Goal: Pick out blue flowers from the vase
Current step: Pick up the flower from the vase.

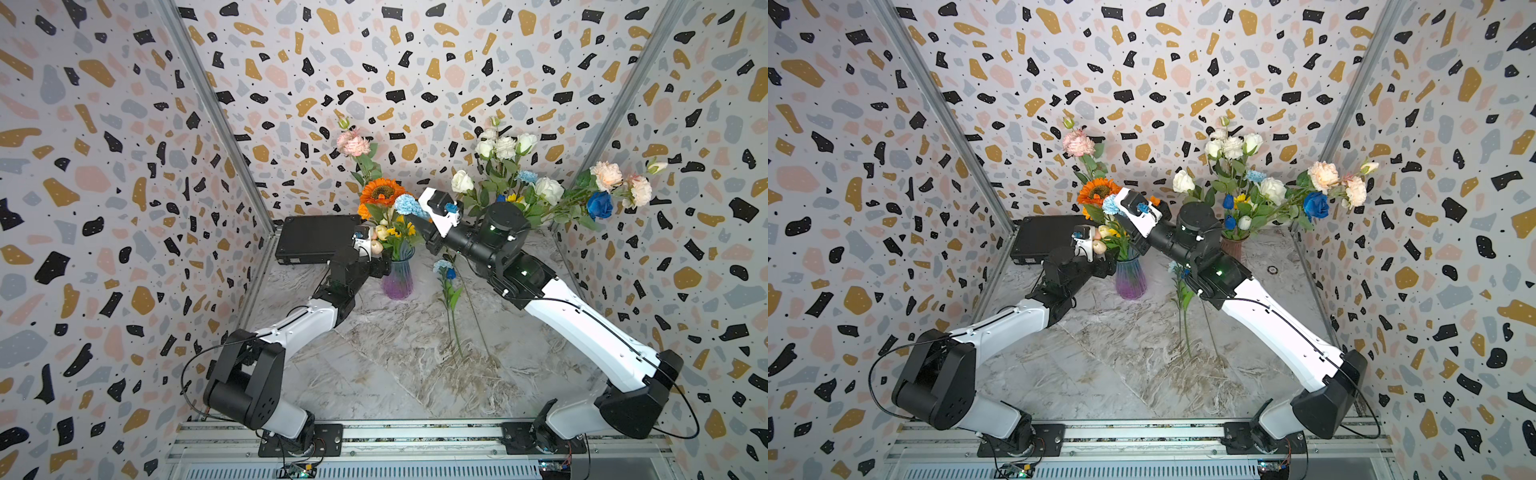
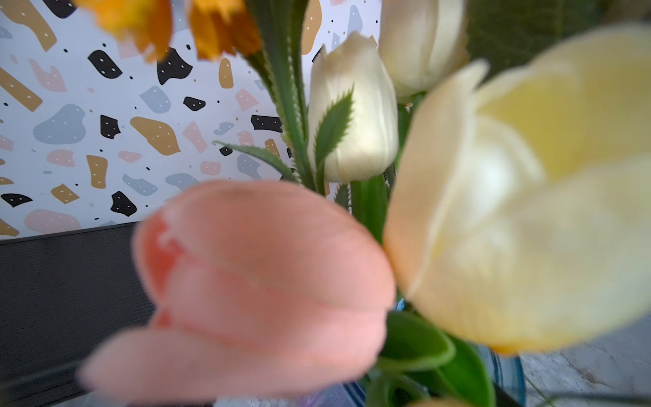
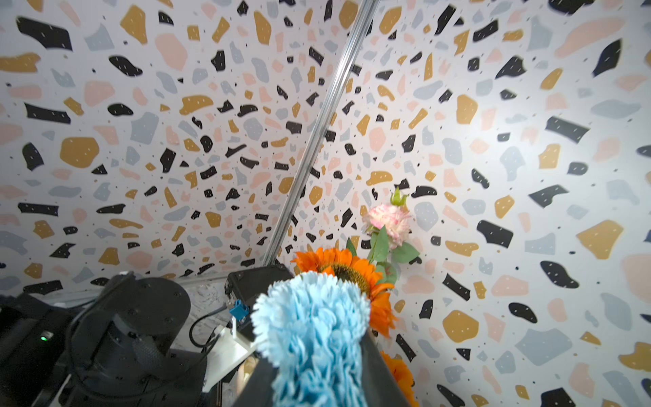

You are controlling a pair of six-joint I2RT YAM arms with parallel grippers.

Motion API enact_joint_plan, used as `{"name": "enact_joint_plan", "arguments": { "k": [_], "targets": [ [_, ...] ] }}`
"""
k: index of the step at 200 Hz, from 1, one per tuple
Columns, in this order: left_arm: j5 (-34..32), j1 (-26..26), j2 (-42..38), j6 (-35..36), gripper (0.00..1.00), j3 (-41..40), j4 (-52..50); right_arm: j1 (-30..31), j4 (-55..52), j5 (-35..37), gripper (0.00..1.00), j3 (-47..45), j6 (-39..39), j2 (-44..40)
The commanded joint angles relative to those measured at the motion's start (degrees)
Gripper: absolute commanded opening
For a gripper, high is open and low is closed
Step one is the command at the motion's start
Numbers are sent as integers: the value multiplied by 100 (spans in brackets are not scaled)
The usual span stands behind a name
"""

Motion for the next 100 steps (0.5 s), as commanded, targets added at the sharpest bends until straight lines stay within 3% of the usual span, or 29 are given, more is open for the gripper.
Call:
{"name": "enact_joint_plan", "arguments": {
  "k": [1,100],
  "targets": [
    [-27,27,-226,75,88,269,29,42,42,-128,29,298,188,-454],
    [-166,27,-586,175,88,70,-133,51,-533,328,29,320,539,-1518]
  ]
}}
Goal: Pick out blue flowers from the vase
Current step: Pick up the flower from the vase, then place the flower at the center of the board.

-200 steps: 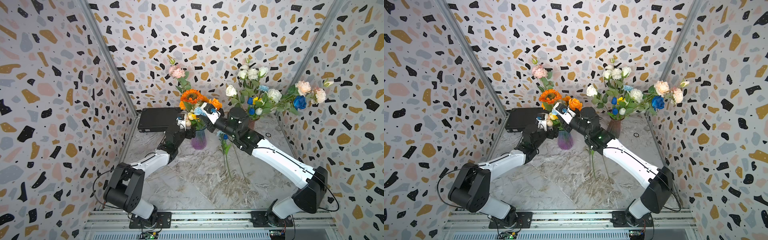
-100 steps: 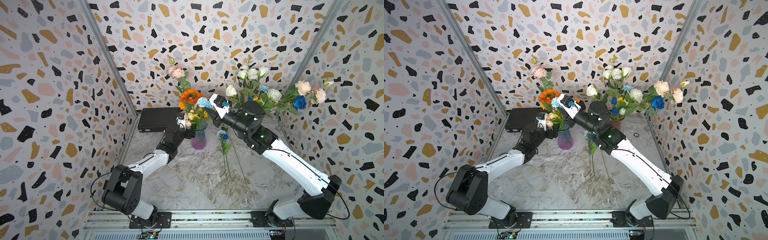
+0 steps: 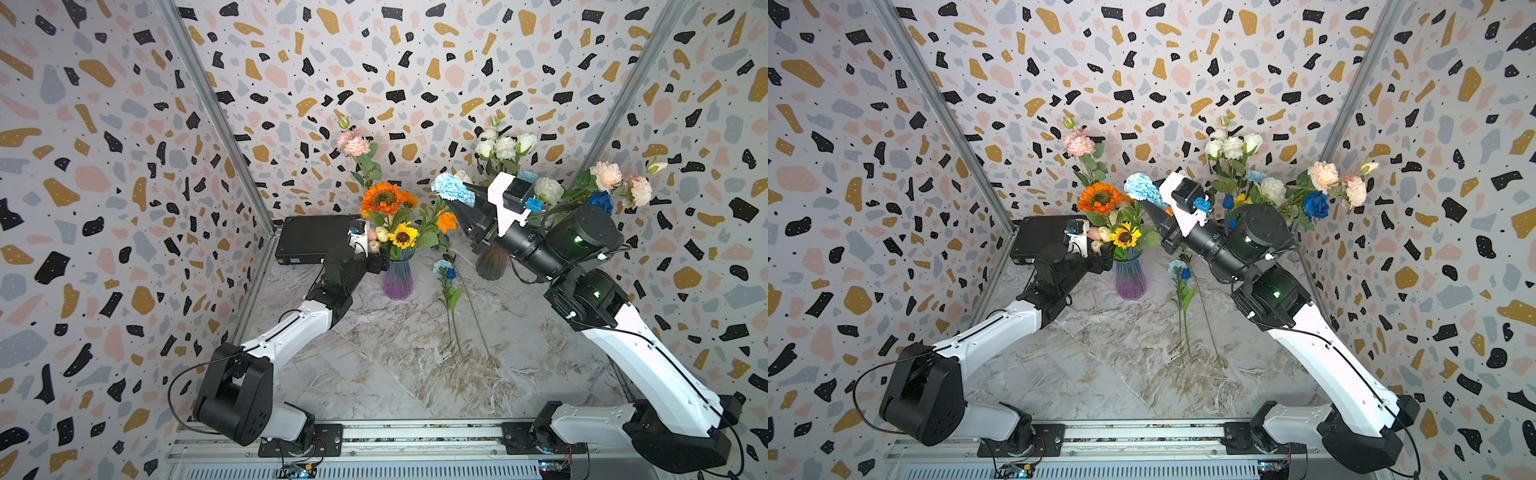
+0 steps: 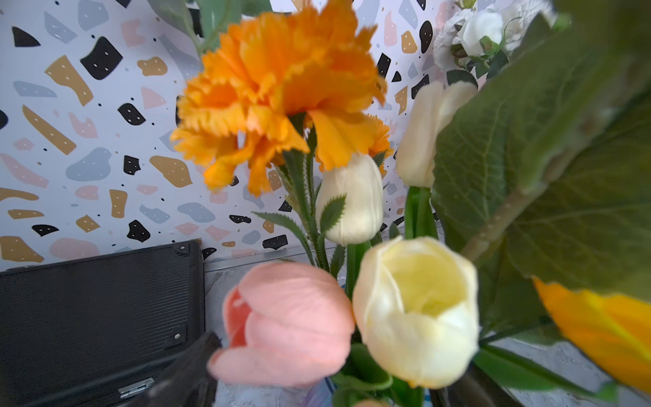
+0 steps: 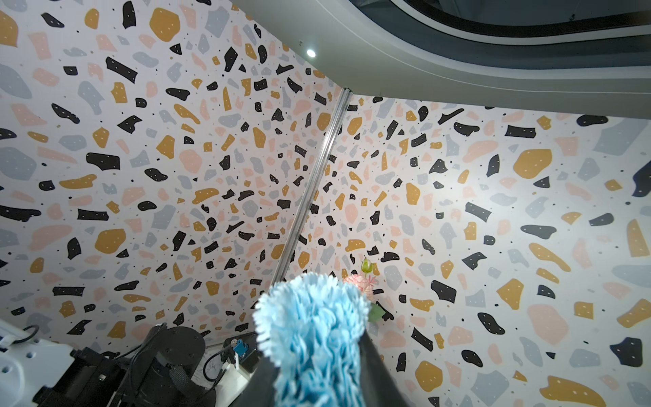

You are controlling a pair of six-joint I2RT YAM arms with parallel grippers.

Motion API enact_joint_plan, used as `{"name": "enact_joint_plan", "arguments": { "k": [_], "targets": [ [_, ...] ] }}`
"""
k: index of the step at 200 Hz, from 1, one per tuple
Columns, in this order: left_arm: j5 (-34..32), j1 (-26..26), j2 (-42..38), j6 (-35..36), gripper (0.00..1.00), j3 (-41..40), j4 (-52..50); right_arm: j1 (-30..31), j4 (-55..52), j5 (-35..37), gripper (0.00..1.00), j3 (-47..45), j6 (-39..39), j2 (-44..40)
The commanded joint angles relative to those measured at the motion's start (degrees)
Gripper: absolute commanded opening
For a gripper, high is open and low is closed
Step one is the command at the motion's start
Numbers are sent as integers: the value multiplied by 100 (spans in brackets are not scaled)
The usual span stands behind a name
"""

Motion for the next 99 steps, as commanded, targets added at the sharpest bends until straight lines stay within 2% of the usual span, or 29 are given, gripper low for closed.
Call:
{"name": "enact_joint_plan", "arguments": {
  "k": [1,20,54,99],
  "targets": [
    [-84,25,-125,117,88,-68,110,23,-81,280,29,46,186,-353],
    [-110,30,-136,131,88,-137,112,23,-282,632,29,146,335,-473],
    [-137,29,-215,96,88,-305,222,23,-1576,1406,29,427,445,-487],
    [-115,25,-273,170,88,-391,270,23,-2514,2463,29,-250,995,-357]
  ]
}}
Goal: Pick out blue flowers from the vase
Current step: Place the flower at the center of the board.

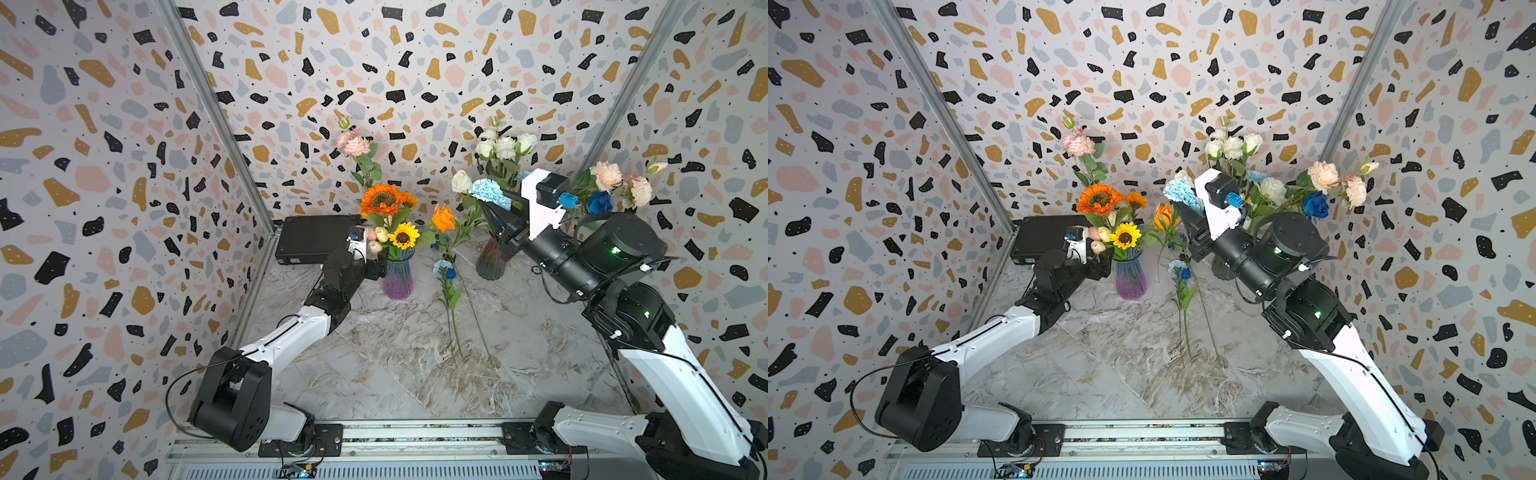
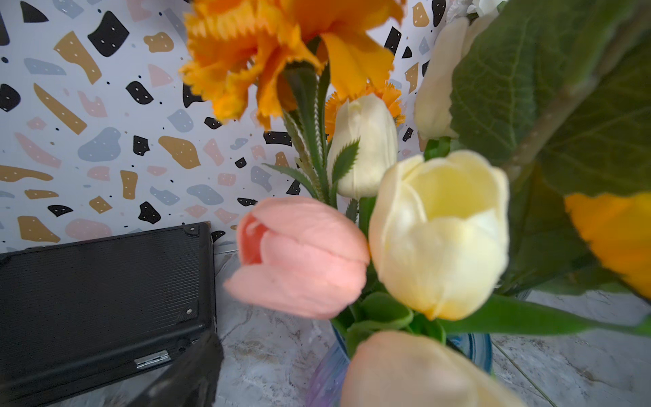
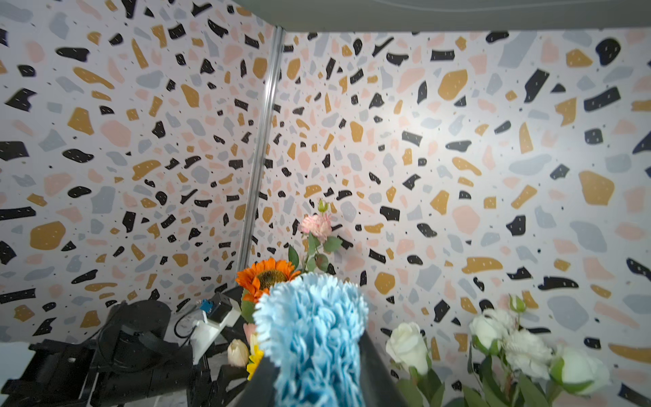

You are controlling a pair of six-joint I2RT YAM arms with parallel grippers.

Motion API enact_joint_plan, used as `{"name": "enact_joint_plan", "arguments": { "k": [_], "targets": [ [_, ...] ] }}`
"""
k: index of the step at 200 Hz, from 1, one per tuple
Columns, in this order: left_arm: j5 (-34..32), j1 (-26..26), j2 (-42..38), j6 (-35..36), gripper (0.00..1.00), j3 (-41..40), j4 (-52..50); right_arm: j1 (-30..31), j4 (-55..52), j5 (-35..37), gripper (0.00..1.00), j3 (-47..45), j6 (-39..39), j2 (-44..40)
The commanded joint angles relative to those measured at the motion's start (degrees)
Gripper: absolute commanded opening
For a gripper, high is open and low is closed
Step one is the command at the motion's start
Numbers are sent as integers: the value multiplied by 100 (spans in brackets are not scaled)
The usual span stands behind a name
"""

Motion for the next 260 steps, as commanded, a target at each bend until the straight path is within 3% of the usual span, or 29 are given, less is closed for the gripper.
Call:
{"name": "enact_joint_plan", "arguments": {
  "k": [1,54,106,180,260],
  "targets": [
    [1,24,-122,99,88,-11,269,23,-850,812,29,-344,430,119],
    [42,32,-251,121,88,-130,265,-247,-1469,1142,29,-669,821,590],
    [77,30,-288,132,89,-219,255,-1227,-1694,116,29,-1199,1421,822],
    [104,24,-465,149,89,-403,194,-1761,-566,-973,30,-1613,1223,2070],
    [473,-66,-802,-146,89,-1213,718,-1963,721,-1018,29,-1044,1227,3725]
  ]
}}
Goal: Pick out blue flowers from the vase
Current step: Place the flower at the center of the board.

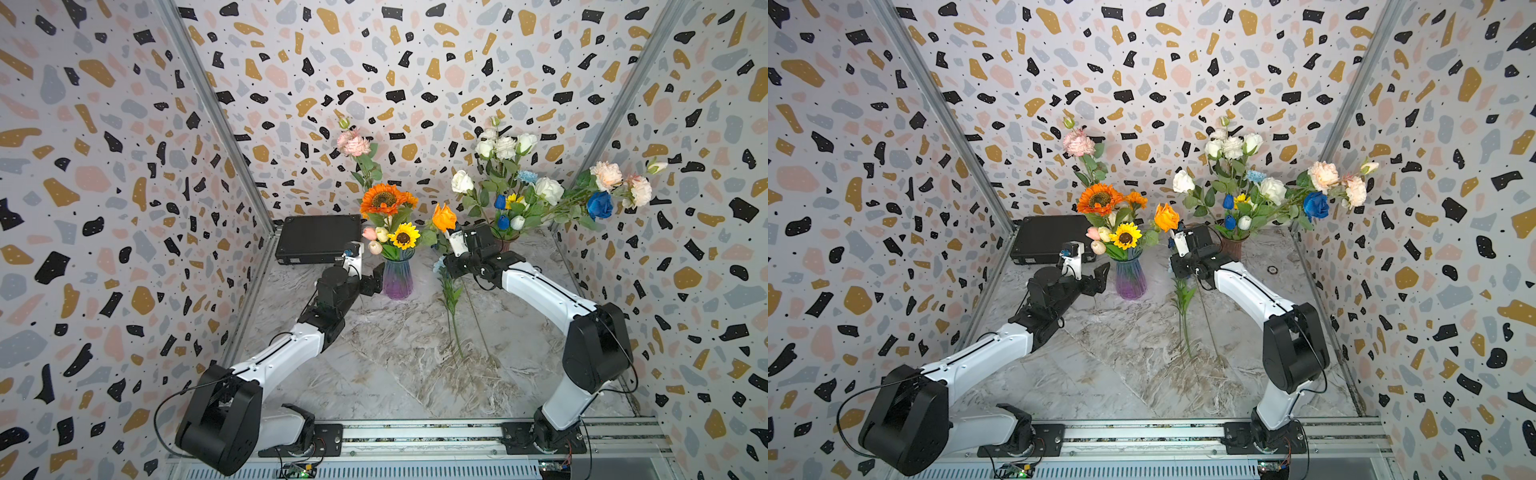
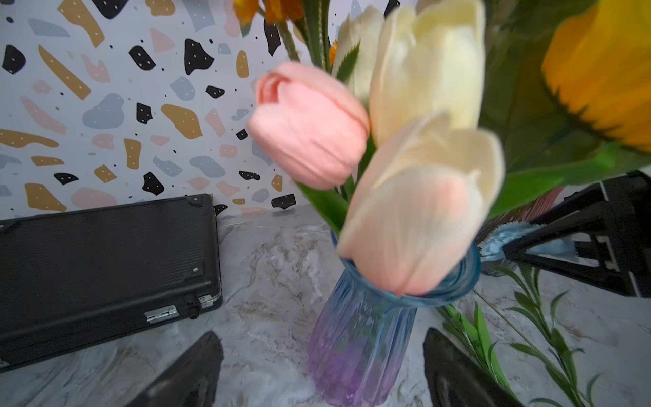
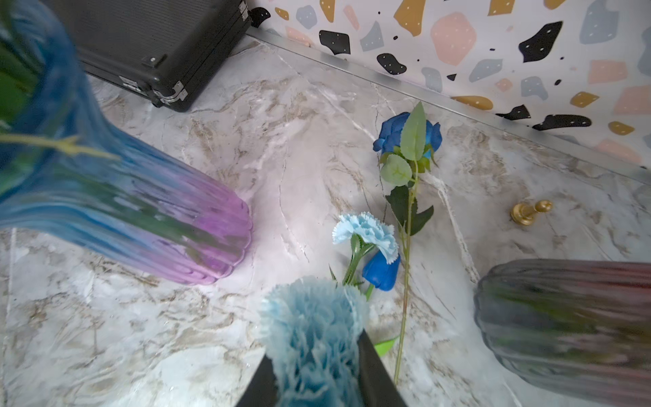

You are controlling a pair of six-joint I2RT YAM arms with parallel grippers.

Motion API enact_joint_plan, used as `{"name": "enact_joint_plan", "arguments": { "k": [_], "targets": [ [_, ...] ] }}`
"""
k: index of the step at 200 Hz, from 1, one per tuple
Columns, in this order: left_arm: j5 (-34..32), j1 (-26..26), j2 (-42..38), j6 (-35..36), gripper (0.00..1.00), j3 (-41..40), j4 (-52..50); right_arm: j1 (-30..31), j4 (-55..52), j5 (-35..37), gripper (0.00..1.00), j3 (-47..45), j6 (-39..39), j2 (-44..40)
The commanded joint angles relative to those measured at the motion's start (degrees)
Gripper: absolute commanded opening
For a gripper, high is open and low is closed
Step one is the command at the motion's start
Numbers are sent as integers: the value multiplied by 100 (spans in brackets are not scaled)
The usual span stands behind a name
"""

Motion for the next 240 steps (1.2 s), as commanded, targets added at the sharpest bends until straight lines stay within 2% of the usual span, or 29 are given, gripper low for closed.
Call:
{"name": "enact_joint_plan", "arguments": {
  "k": [1,31,51,75,119,153,188,240],
  "targets": [
    [337,-54,-150,-117,89,-148,560,-75,601,-50,29,455,-19,176],
    [532,-197,-29,-153,89,-253,751,-110,744,-212,33,805,28,595],
    [557,-282,91,-230,89,-304,861,-109,887,-161,44,713,98,572],
    [474,-438,219,-238,88,-349,983,-107,1186,-33,68,221,139,130],
    [339,-575,570,-255,88,-291,1190,-110,1889,186,83,-1276,372,-1299],
    [192,-579,1160,-326,88,-173,1684,-110,1912,431,87,-2188,540,-2336],
    [-22,-579,1736,-354,89,27,2206,-109,1677,666,88,-2646,487,-3099],
    [57,-585,2431,-307,89,289,3018,-113,1467,908,89,-2842,314,-3404]
  ]
}}
